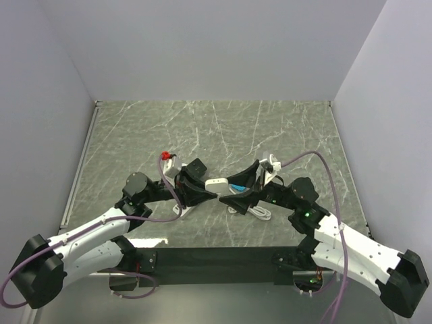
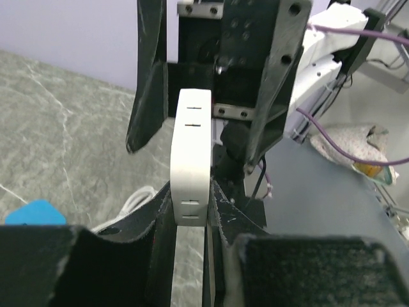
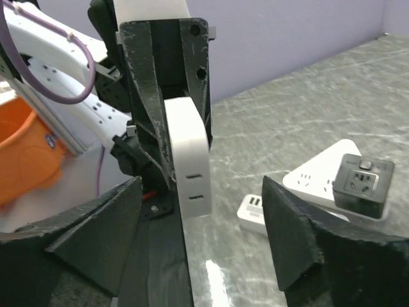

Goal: Insert the plug

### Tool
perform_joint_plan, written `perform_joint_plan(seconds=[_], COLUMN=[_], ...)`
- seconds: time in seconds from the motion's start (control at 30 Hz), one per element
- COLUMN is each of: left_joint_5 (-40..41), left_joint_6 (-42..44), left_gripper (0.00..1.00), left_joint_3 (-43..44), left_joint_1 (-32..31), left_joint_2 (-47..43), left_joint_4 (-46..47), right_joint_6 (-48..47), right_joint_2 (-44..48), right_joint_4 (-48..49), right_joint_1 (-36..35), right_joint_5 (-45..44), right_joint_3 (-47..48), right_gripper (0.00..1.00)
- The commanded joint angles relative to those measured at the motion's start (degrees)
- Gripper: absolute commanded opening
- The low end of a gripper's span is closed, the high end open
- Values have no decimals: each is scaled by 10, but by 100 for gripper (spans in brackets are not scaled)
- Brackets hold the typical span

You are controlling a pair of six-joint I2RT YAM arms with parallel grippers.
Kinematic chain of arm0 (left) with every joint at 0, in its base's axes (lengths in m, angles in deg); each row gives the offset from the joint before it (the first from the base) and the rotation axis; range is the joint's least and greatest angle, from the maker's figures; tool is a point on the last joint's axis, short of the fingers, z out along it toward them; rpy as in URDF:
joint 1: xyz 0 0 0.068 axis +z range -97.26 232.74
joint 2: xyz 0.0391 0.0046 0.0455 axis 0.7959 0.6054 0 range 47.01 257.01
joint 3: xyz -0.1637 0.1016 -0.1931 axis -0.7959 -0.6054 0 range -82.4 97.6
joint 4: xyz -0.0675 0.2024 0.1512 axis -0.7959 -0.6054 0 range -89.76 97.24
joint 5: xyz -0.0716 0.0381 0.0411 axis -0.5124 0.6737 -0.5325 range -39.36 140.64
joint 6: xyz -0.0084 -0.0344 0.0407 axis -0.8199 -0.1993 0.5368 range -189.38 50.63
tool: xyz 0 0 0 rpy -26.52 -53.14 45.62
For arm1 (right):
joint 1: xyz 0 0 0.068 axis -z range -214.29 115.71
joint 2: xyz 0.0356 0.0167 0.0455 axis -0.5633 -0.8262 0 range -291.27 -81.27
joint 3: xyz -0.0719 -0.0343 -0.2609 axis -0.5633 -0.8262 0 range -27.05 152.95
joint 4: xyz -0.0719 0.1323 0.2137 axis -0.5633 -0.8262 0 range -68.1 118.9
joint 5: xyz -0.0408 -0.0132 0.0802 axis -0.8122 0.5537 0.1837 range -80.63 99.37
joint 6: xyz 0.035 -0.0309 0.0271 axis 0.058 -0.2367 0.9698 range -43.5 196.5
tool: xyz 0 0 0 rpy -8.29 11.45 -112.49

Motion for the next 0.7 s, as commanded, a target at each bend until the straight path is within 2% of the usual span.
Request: perform_joint_plan(seconds=[0.0, 0.2, 0.3, 0.57, 0.67], left_joint_5=[-35, -87, -114, -145, -141], left_joint_6=[42, 85, 102, 151, 165], left_gripper=[1, 1, 1, 1, 1], left_joint_3=[15, 27, 35, 60, 67], left_joint_1=[-2, -2, -1, -11, -16], left_joint_2=[9, 19, 23, 44, 53], left_joint_4=[-9, -68, -97, -166, -189], right_joint_6=[-32, -79, -93, -110, -107], right_joint_2=[47, 103, 99, 56, 41], right_joint_4=[-64, -159, -200, -266, -264], right_joint_1=[-2, -2, -2, -1, -1], right_joint_5=[-24, -65, -75, -45, -8], right_joint_3=[13, 26, 42, 96, 102], right_gripper=[84, 86, 86, 84, 82])
